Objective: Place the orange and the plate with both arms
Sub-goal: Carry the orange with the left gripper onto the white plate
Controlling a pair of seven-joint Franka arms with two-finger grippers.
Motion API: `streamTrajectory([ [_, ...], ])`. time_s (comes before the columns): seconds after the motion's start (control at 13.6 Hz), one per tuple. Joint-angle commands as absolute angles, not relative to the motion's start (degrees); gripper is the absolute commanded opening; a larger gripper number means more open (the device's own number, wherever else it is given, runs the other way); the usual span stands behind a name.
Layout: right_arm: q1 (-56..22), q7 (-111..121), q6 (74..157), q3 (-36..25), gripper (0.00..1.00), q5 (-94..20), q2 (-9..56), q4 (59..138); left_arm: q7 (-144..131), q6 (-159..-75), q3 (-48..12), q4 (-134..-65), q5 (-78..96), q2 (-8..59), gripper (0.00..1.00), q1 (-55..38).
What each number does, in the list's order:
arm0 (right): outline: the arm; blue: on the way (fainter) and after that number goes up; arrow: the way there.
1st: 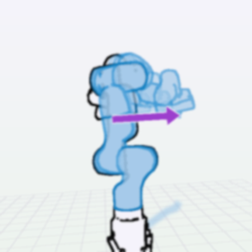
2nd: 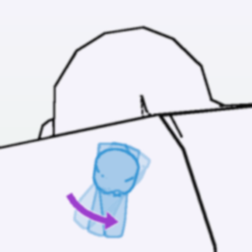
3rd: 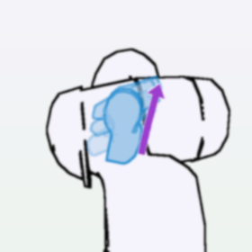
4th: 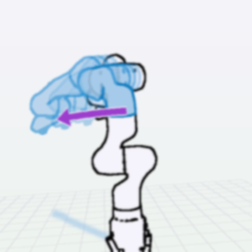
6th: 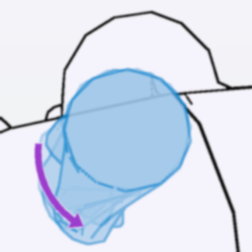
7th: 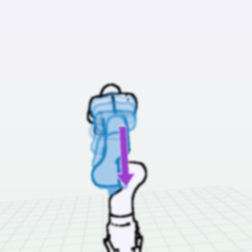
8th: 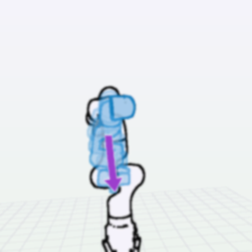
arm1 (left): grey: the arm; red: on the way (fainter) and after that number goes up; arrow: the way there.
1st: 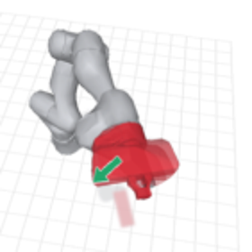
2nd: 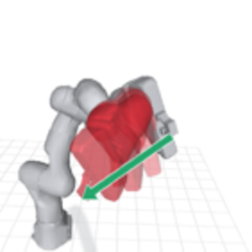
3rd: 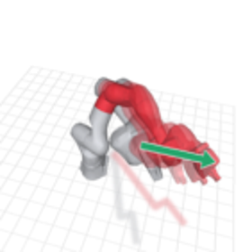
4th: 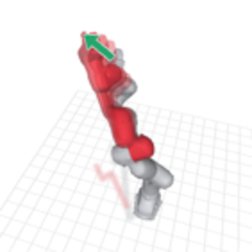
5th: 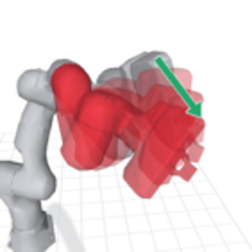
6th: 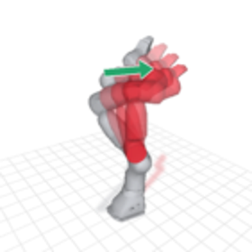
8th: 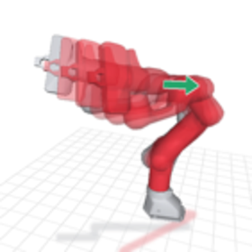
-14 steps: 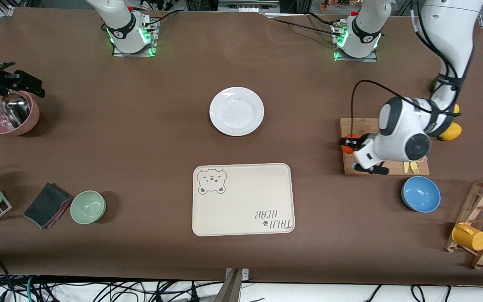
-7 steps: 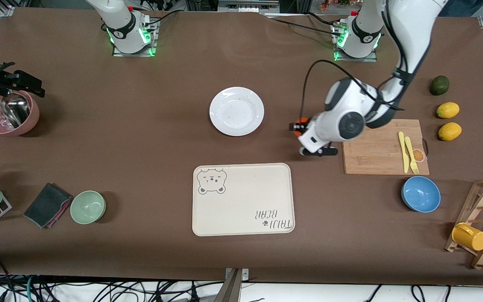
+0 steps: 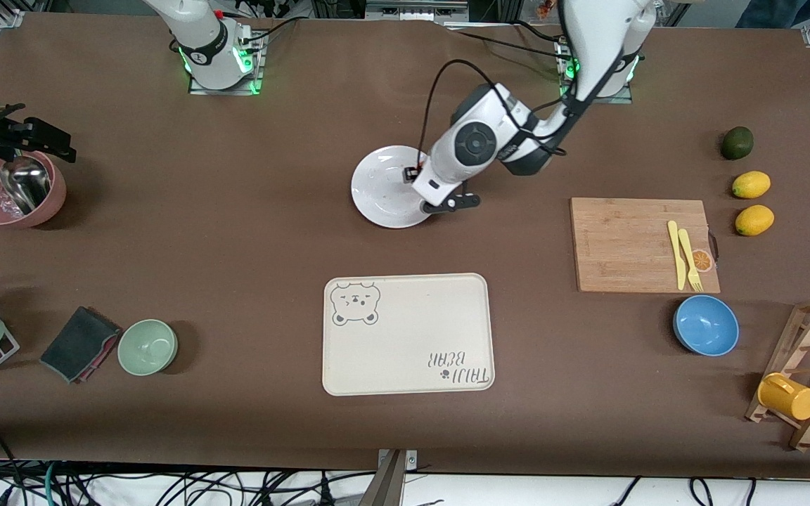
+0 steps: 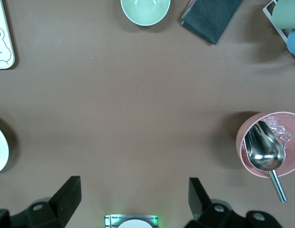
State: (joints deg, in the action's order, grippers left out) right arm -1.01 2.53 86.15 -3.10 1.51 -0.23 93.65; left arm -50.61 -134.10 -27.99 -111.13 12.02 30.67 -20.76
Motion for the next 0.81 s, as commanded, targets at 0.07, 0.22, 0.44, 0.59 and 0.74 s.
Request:
streamTrajectory([
  [0.07, -0.79, 2.55, 84.64, -3.16, 1.00, 0.53, 0.09, 92.64, -56.59, -141.66, -27.42, -110.57, 13.62, 34.62, 0.00, -24.61],
  [0.22, -0.88, 2.55, 83.50, -2.99, 1.00, 0.62, 0.17, 92.64, -57.47, -143.95, -27.33, -110.04, 13.71, 36.12, 0.00, -25.74],
  [0.44, -1.31, 2.81, 83.41, -2.73, 1.00, 0.70, 0.79, 92.64, -59.68, -144.23, -27.07, -108.56, 13.53, 37.35, 0.59, -26.46],
  [0.59, -1.32, 2.55, 82.36, -2.81, 1.00, 0.53, 2.45, 92.81, -59.77, -143.44, -26.98, -107.49, 13.62, 37.53, 1.00, -25.84],
  [0.74, -1.32, 2.72, 81.47, -2.90, 1.00, -0.34, 3.69, 92.55, -60.55, -142.48, -26.98, -106.27, 13.71, 37.00, 1.00, -24.97],
])
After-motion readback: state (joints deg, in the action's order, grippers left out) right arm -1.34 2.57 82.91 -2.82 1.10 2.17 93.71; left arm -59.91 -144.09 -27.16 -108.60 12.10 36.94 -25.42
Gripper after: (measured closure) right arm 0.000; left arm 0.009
